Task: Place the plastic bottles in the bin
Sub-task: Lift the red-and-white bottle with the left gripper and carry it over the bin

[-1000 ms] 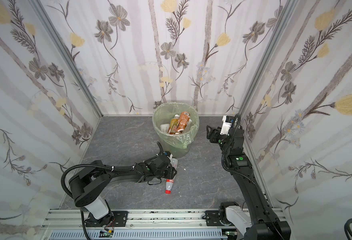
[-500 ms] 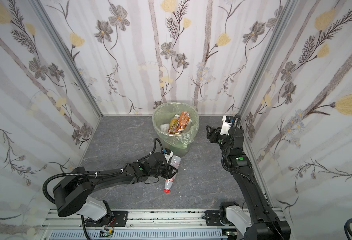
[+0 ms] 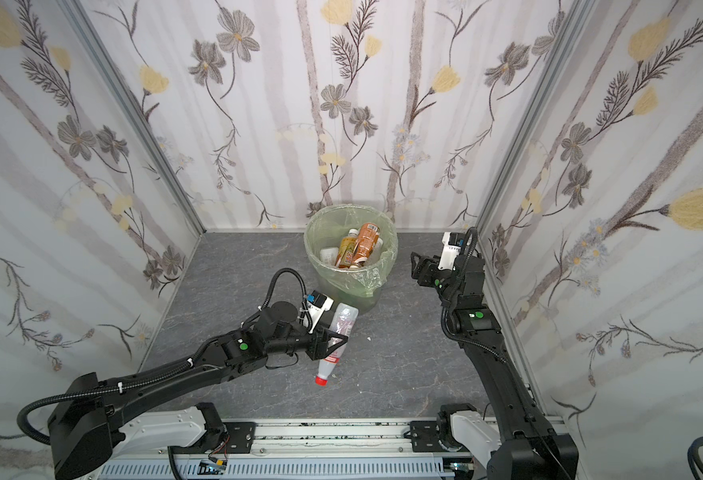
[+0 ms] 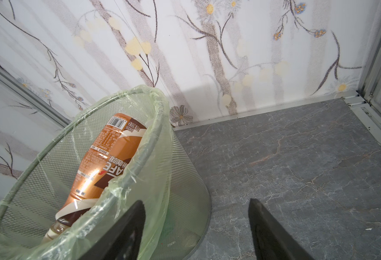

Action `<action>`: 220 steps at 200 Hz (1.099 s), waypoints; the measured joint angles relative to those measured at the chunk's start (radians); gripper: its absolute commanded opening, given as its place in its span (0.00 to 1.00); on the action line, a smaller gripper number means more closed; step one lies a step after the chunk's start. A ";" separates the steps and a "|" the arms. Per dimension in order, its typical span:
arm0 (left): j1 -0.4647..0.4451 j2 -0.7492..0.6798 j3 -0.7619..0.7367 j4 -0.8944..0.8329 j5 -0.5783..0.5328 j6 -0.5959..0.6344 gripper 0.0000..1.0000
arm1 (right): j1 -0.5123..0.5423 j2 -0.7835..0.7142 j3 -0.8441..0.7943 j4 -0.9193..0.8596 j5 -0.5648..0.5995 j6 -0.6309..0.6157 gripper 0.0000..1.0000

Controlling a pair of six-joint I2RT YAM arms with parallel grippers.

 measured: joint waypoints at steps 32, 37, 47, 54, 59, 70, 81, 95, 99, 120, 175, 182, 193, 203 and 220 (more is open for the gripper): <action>0.066 -0.044 0.041 -0.001 -0.003 0.006 0.45 | 0.000 0.004 0.000 0.013 -0.002 0.004 0.73; 0.077 -0.049 0.050 -0.001 -0.003 0.006 0.45 | 0.000 0.004 0.000 0.014 -0.003 0.004 0.73; 0.101 -0.057 0.072 -0.001 -0.003 0.006 0.45 | 0.000 0.004 -0.002 0.018 -0.004 0.005 0.73; 0.119 -0.061 0.089 -0.001 -0.002 0.006 0.46 | 0.000 0.005 -0.004 0.023 -0.004 0.009 0.73; 0.132 -0.063 0.102 -0.001 0.000 0.006 0.46 | 0.000 0.005 -0.005 0.026 -0.004 0.011 0.73; 0.156 -0.063 0.134 0.000 0.005 0.007 0.46 | 0.000 0.005 -0.007 0.032 -0.004 0.011 0.73; 0.180 -0.061 0.166 -0.001 0.015 0.009 0.46 | 0.000 0.005 -0.010 0.036 -0.005 0.011 0.74; 0.204 -0.051 0.207 0.000 0.031 0.010 0.46 | 0.000 0.006 -0.011 0.036 -0.005 0.011 0.74; 0.210 -0.048 0.218 0.001 0.035 0.010 0.46 | 0.000 0.006 -0.011 0.036 -0.005 0.011 0.74; 0.238 -0.021 0.277 -0.001 0.058 0.010 0.46 | 0.000 0.006 -0.012 0.036 -0.005 0.011 0.74; 0.328 0.058 0.433 -0.001 0.033 0.014 0.46 | 0.000 0.010 -0.012 0.037 -0.013 0.011 0.74; 0.337 0.071 0.456 -0.001 0.030 0.020 0.46 | 0.000 0.011 -0.011 0.037 -0.014 0.011 0.74; 0.348 0.097 0.491 0.001 0.026 0.025 0.46 | 0.000 0.013 -0.010 0.037 -0.017 0.012 0.74; 0.356 0.125 0.523 0.005 0.024 0.029 0.46 | 0.000 0.015 -0.009 0.037 -0.019 0.012 0.74; 0.367 0.180 0.575 -0.001 0.006 0.047 0.47 | 0.000 0.017 -0.006 0.037 -0.020 0.016 0.74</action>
